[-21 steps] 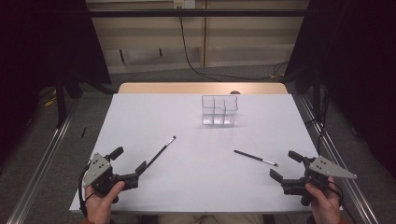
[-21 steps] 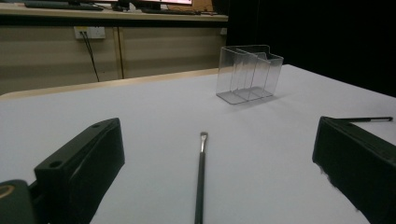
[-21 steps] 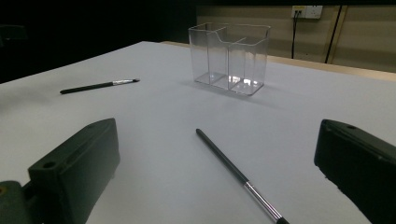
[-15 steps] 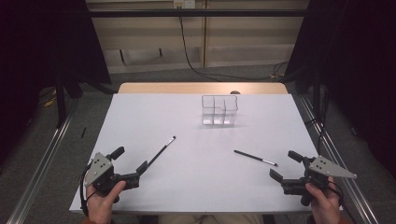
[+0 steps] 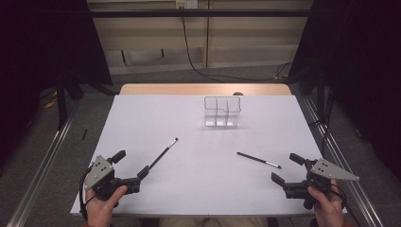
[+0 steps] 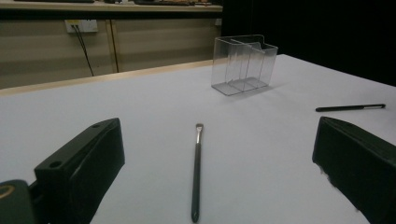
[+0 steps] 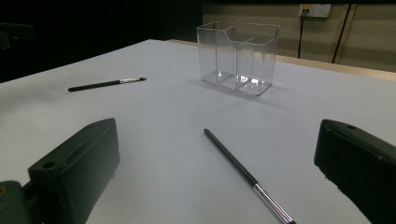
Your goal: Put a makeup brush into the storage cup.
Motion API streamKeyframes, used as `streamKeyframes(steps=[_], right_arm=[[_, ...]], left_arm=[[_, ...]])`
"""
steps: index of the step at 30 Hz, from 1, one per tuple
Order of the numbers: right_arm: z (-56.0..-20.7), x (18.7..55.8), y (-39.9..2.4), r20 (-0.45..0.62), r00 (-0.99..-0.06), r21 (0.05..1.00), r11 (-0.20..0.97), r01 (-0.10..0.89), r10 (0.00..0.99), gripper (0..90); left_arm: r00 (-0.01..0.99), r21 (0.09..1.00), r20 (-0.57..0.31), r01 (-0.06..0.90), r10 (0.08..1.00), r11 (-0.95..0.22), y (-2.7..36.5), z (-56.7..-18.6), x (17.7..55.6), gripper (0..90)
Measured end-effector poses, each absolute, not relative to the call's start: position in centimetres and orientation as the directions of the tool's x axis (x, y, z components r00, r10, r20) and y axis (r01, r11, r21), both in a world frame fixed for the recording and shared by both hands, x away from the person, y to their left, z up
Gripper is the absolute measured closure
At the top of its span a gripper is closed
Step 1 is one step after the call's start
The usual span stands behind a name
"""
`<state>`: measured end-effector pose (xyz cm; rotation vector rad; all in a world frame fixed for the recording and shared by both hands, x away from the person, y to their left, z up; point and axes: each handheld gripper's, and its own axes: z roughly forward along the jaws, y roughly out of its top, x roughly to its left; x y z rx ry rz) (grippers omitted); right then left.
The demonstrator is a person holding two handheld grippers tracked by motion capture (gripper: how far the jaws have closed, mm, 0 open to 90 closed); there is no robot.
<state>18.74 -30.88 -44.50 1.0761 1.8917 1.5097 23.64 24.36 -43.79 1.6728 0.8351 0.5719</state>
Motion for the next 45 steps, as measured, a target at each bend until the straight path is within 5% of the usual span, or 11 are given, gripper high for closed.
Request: streamKeyframes(steps=[45], right_arm=[[-44.5, 18.9, -30.8, 0.104, -0.590, 0.959, 0.076, 0.272, 0.801, 0.0]], left_arm=[[0.683, 0.964, 0.004, 0.190, 0.730, -0.184, 20.0, -40.9, 29.8, 5.1]])
